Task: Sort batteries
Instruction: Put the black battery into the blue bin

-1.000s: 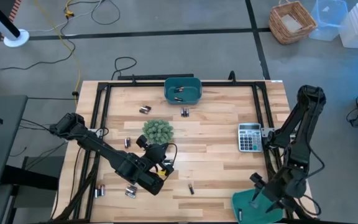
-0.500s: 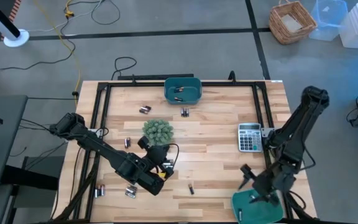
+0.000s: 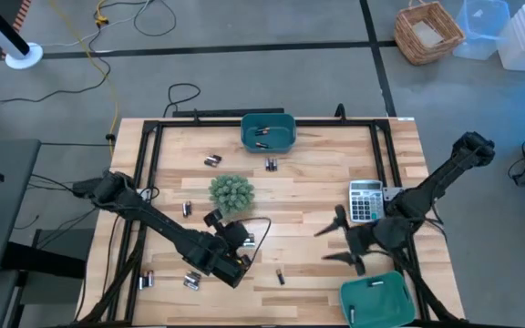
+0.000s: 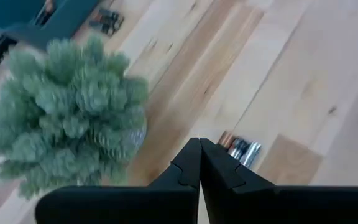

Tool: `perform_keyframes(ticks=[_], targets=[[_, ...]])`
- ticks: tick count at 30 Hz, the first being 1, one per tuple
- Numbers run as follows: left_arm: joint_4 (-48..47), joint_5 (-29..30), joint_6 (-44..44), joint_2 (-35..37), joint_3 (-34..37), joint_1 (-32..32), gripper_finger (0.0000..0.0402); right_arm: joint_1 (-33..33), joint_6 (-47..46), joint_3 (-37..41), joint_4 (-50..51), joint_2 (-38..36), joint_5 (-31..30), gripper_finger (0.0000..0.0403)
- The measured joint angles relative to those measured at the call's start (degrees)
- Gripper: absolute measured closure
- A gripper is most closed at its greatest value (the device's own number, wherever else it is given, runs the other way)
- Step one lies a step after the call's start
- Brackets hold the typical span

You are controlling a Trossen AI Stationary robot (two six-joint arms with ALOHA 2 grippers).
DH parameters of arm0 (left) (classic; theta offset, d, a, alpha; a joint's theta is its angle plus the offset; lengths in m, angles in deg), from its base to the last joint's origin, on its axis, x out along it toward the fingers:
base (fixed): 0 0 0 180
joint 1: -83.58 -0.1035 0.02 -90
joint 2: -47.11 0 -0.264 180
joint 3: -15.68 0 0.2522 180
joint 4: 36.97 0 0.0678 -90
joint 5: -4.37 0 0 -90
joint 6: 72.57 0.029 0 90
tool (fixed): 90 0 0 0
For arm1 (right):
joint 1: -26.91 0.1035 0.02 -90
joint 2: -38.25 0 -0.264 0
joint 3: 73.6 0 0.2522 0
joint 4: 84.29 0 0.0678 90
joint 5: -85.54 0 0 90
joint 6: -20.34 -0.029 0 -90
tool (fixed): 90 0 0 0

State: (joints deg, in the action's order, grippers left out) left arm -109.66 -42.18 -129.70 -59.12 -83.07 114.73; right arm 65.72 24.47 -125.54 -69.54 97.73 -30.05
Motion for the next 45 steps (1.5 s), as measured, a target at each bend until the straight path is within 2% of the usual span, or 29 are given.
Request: perform_keyframes(ticks=[4,11,16,23,27,32,36,38,43,45], targets=[[0.1,-0.1,-0.3,-3.0,0.0,0.0,0.0401,-3.1,-0.7,0.0,0.7,0.8,0.0,0.0097],[10.1,0.3,18.2,-6.9,0.0,1.9,0.0401,-6.0,0.7,0.0,0.2,0.9,0.1,0.0097],[17.8,0.3,26.9,-7.2,0.0,2.6,0.0401,-7.7,2.3,0.0,0.2,0.8,0.1,0.0097],[28.9,-4.8,38.2,-7.2,0.0,2.3,0.0395,-7.9,2.4,0.0,3.6,-2.2,0.2,0.0097],[33.9,-7.4,41.0,-9.2,0.0,0.7,0.0366,-6.7,2.2,0.0,4.9,-6.2,0.2,0.0097],[43.9,-14.4,45.7,-14.6,0.0,-1.2,0.0313,-4.9,1.9,0.0,7.0,-12.0,0.1,0.0097],[49.1,-16.5,49.0,-17.0,0.0,-1.9,0.0275,-3.8,0.4,0.0,9.4,-16.4,0.1,0.0097],[50.3,-18.4,50.0,-17.2,0.0,-2.3,0.0260,-3.6,-0.9,0.0,11.2,-17.9,0.1,0.0097],[51.0,-28.9,50.1,-18.5,0.0,-4.2,0.0237,-3.6,-2.5,0.0,12.9,-19.1,0.0,0.0097],[50.9,-30.7,50.7,-19.2,-0.1,-4.5,0.0234,-3.6,-2.6,0.0,13.6,-19.0,0.0,0.0097]])
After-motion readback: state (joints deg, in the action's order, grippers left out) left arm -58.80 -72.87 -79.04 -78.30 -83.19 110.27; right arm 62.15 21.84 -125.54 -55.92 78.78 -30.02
